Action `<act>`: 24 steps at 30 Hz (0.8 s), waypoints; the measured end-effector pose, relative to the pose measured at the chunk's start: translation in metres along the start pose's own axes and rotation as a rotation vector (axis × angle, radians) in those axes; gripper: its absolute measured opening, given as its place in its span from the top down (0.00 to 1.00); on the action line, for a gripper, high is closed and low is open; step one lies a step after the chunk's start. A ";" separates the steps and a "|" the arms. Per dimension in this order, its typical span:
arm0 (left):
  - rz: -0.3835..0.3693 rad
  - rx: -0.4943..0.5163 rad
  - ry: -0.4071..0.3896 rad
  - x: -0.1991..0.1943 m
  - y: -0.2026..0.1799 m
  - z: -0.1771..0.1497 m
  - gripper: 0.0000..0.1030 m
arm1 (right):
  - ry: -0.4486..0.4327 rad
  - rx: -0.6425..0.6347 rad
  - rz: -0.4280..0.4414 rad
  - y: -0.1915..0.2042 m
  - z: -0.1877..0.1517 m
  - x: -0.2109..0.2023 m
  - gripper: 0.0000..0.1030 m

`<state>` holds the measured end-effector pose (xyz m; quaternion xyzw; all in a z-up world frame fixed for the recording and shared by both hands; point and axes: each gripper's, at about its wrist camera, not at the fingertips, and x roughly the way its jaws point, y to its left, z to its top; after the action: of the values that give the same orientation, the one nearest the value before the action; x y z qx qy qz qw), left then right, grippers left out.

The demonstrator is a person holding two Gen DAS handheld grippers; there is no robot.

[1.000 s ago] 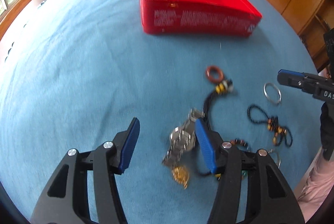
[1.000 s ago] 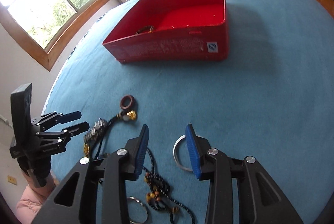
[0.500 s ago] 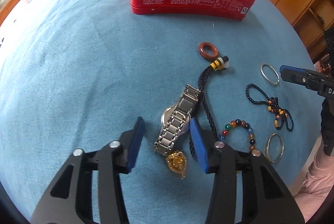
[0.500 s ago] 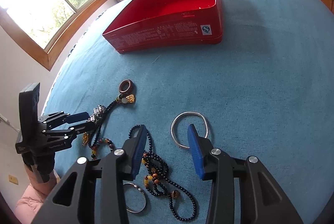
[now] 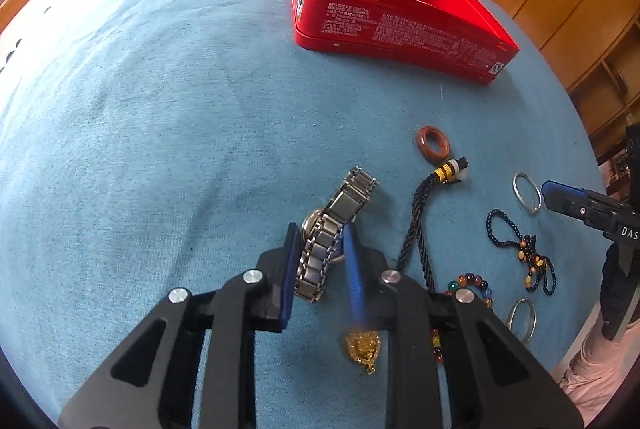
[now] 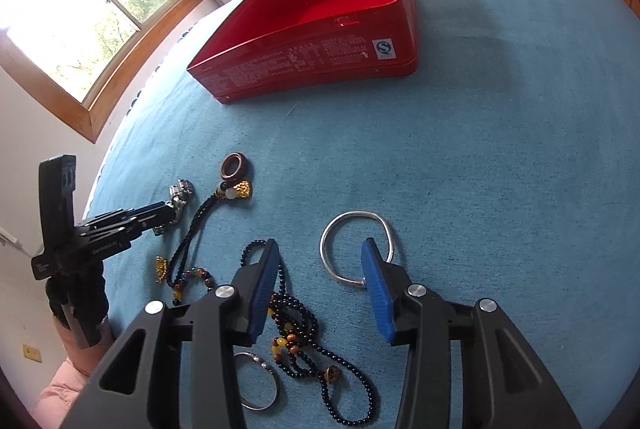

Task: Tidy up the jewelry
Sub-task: 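Grasp the silver bangle with the right tool while the left tool grasps the silver watch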

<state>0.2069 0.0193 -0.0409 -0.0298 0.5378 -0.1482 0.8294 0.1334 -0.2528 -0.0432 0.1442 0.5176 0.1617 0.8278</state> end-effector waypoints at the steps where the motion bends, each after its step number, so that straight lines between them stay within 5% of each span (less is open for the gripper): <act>1: 0.003 0.004 -0.001 0.000 -0.001 0.000 0.76 | 0.002 0.003 -0.005 -0.001 0.000 0.000 0.53; 7: 0.019 0.053 -0.001 0.003 -0.014 -0.001 0.45 | 0.006 0.009 -0.062 -0.006 -0.002 -0.001 0.49; 12: 0.086 0.109 0.000 0.010 -0.025 -0.003 0.47 | 0.022 0.002 -0.099 -0.008 -0.002 0.004 0.43; 18: 0.176 0.134 -0.022 0.013 -0.034 -0.002 0.67 | 0.036 -0.055 -0.145 0.005 0.001 0.017 0.30; 21: 0.156 0.102 -0.023 0.012 -0.029 0.001 0.70 | 0.033 -0.109 -0.195 0.015 0.001 0.024 0.31; 24: 0.156 0.090 -0.029 0.010 -0.026 0.002 0.71 | 0.019 -0.160 -0.260 0.022 -0.001 0.030 0.46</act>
<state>0.2067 -0.0088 -0.0440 0.0472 0.5191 -0.1068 0.8467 0.1418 -0.2200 -0.0590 0.0080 0.5250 0.0953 0.8457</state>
